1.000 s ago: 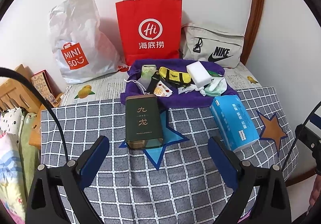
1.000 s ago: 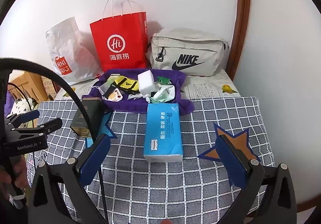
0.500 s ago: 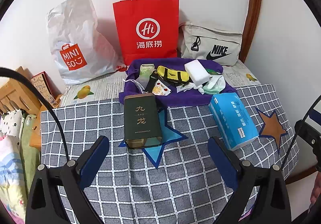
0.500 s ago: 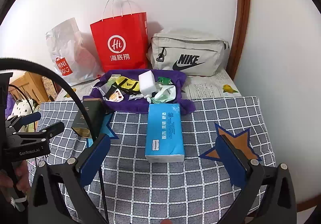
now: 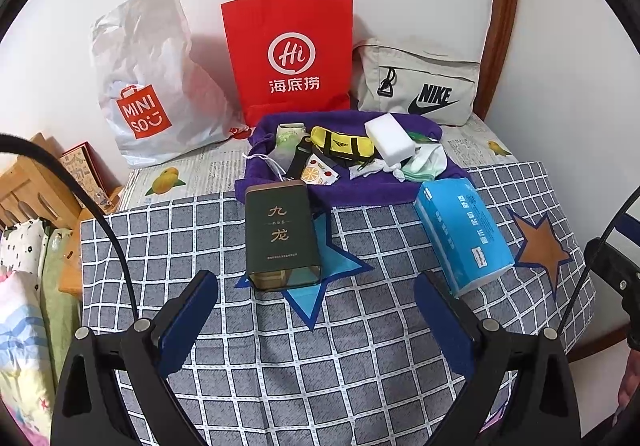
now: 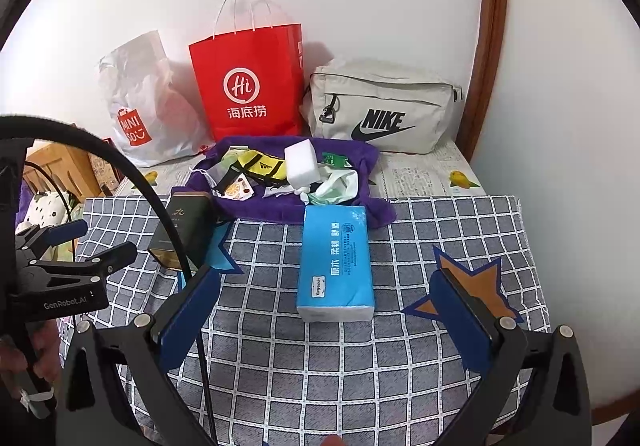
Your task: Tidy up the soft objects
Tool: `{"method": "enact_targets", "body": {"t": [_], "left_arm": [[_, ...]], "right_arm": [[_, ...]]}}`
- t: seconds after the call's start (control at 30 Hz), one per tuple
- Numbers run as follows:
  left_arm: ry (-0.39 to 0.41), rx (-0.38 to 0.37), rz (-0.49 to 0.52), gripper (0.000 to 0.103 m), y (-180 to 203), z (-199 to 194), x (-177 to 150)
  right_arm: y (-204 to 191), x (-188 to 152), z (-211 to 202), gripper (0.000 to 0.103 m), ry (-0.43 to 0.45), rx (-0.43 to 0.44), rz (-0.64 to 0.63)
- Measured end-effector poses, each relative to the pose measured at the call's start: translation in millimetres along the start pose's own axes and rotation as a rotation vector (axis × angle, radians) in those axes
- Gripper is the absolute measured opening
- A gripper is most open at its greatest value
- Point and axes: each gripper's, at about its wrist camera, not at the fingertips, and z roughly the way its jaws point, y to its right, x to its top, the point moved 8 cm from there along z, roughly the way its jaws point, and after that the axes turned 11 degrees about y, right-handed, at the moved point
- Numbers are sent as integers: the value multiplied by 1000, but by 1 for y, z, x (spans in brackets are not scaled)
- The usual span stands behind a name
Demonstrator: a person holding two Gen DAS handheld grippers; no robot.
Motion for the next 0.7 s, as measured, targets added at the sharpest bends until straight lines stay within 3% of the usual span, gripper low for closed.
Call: {"method": "enact_targets", "body": {"t": [0.7], "left_arm": [[-3, -15, -6, 99, 0, -3, -2]], "right_arm": [[-5, 3, -6, 103, 13, 2, -2]]}}
